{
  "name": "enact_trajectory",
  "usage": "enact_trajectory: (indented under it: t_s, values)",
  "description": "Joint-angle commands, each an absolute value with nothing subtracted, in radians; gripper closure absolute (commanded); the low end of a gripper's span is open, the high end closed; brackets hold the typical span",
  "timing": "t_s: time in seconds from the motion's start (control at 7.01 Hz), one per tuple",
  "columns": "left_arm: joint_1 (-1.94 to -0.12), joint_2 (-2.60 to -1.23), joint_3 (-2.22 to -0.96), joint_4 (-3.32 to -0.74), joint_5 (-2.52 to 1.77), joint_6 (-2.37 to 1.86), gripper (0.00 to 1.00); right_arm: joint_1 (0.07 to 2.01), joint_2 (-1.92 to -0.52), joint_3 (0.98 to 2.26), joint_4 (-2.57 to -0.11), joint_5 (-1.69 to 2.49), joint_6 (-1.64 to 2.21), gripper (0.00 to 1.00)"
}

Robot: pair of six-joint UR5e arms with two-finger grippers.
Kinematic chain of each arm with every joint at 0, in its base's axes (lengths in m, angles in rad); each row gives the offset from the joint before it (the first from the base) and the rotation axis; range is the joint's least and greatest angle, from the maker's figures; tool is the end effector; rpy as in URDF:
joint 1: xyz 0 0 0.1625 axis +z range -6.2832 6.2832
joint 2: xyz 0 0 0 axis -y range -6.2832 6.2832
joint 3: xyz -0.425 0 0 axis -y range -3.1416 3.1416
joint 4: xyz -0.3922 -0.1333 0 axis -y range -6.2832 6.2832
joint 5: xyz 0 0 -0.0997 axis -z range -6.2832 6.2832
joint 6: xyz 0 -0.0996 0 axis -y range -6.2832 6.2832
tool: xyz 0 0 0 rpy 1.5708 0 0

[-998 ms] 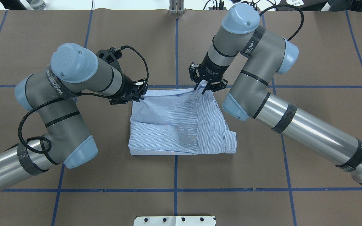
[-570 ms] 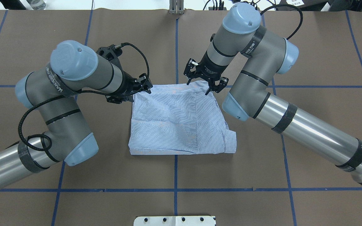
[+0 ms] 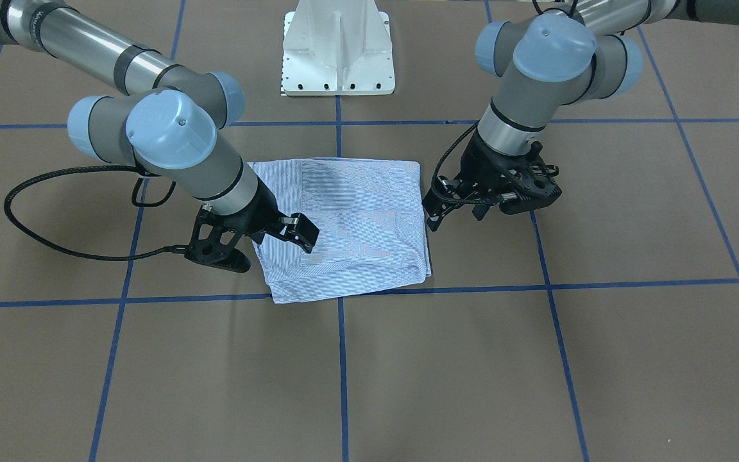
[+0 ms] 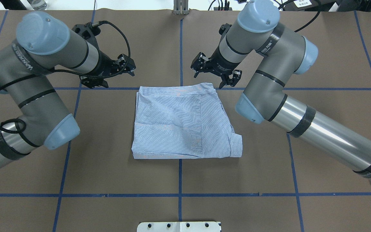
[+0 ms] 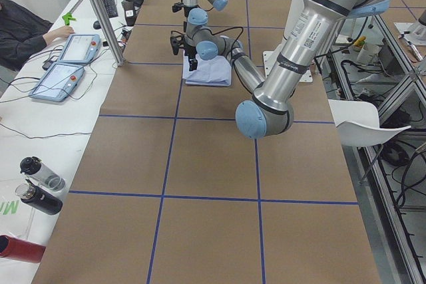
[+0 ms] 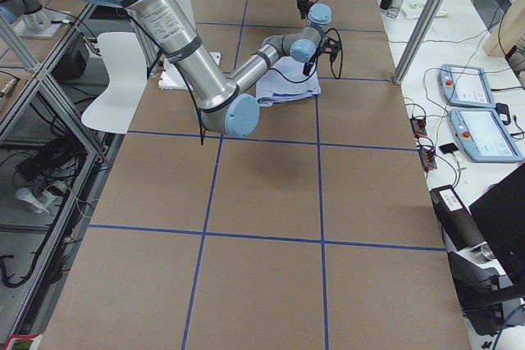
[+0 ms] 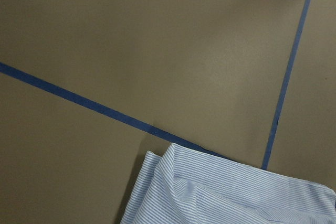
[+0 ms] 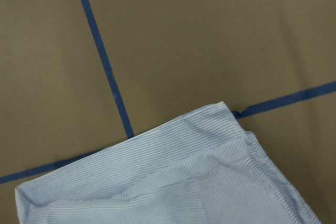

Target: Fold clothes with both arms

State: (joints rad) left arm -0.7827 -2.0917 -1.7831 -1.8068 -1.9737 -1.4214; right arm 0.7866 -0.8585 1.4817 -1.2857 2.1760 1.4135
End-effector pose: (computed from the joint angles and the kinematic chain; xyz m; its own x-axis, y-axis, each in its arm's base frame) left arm 0.3837 -0.5145 0.2383 0.4592 -0.2637 -0.8483 0.3551 0.9298 -0.0967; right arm -0.4558 -0.5654 0.2270 0.4706 0.2893 0.8335 -0.1941 0.9555 -0.2221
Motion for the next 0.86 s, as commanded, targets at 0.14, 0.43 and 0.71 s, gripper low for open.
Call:
enact_trajectory:
  t_s: [0.14, 0.43, 0.71]
  values:
    - [-0.915, -1.933, -1.891, -1.784, -2.009, -1.095, 0.01, 0.961, -1.062, 1.624, -1.372, 2.177, 1.01, 0.0]
    - [-1.068, -1.788, -1.943, -1.798, -2.119, -0.84, 0.01, 1.078, -1.18, 1.759, -1.604, 2.18, 0.602, 0.0]
    - [-1.206, -1.665, -1.951, -1.78, -2.164, -0.535, 0.01, 1.197, -1.363, 1.813, -1.628, 2.212, 0.359, 0.0]
